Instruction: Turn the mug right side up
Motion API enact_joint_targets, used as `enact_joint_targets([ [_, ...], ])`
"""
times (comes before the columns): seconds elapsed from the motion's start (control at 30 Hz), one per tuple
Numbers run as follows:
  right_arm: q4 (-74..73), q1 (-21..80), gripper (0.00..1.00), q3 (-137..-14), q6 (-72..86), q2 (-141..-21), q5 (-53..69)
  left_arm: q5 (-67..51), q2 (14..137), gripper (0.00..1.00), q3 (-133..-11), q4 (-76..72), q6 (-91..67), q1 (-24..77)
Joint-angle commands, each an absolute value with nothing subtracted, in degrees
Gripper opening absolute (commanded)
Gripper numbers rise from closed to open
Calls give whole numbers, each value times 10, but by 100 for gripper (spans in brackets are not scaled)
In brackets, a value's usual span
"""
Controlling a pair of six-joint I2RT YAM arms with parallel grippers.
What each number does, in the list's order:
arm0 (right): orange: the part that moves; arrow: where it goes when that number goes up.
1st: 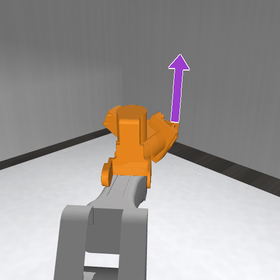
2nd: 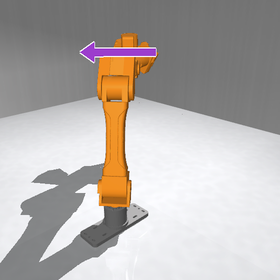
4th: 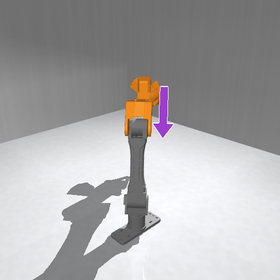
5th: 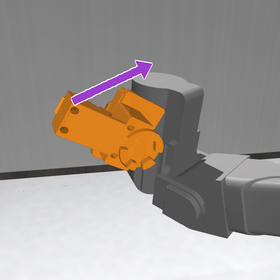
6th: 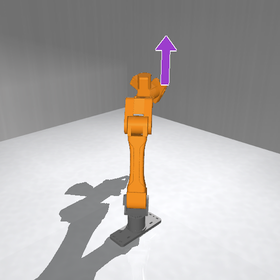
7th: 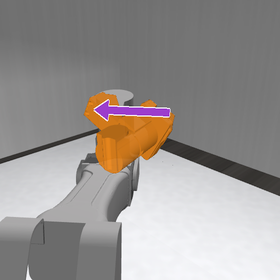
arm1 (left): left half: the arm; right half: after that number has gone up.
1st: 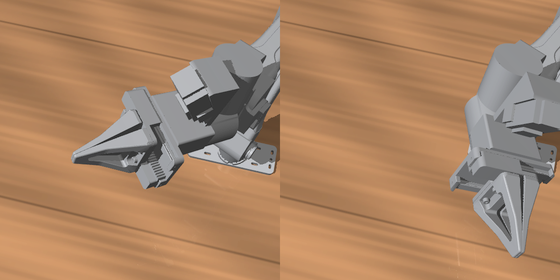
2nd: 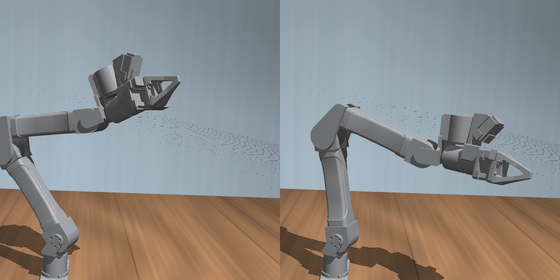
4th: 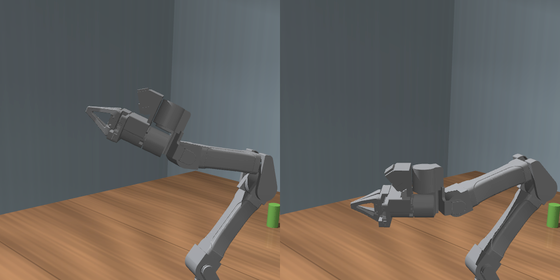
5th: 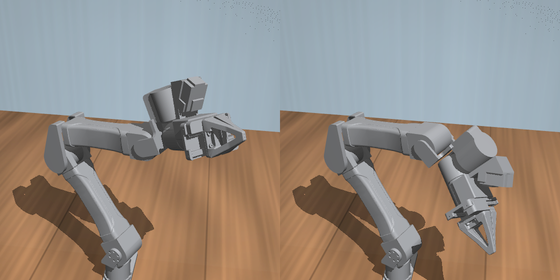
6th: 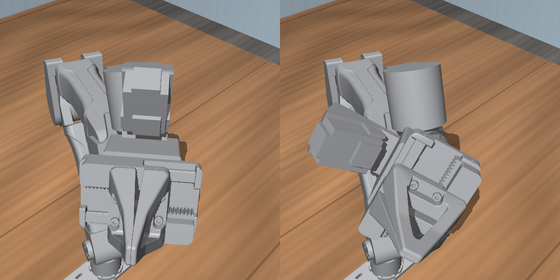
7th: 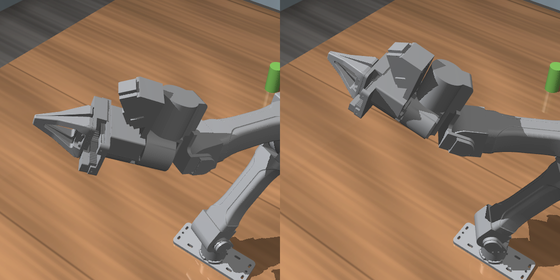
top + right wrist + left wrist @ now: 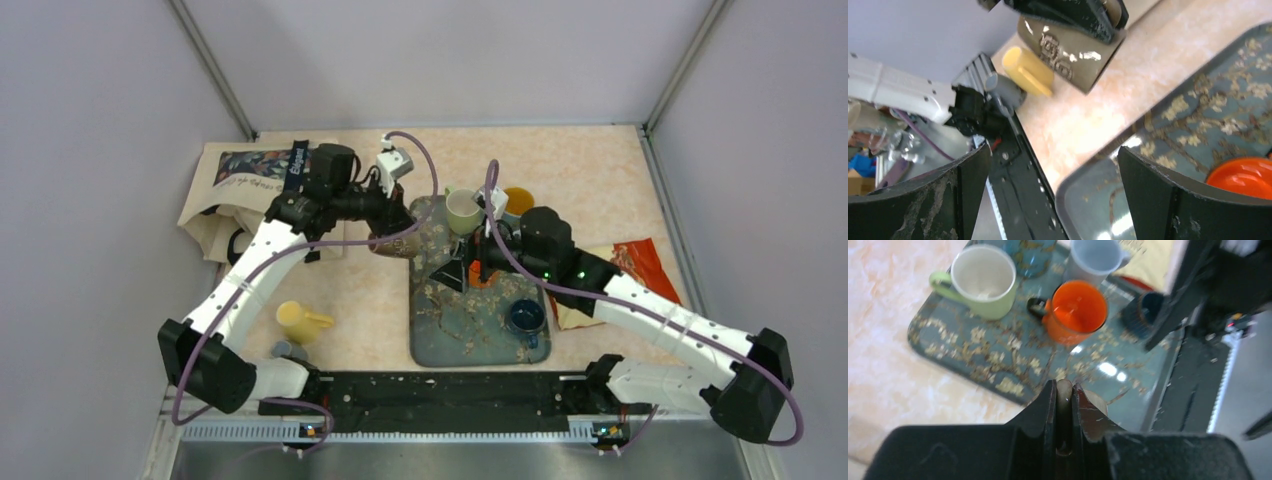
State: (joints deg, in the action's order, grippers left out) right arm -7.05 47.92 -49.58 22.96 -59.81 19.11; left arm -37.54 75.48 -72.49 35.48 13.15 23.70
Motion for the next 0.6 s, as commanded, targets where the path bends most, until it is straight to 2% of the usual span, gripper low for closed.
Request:
enact_joint_targets([
  [0.0,93,484,96,-508,288,-640,213,-469,730,0,-774,293,16,237],
  [0.2,122,484,95,-518,294,-663,237,-501,724,0,-788,293,-28,237],
  [0.37,219,485,90,-510,328,-686,291,-524,723,0,-780,273,-49,238],
  [0.5,264,485,73,-531,369,-733,341,-539,721,0,-785,257,-71,238],
  [0.57,305,485,62,-533,389,-747,354,-541,721,0,-786,253,-75,239],
])
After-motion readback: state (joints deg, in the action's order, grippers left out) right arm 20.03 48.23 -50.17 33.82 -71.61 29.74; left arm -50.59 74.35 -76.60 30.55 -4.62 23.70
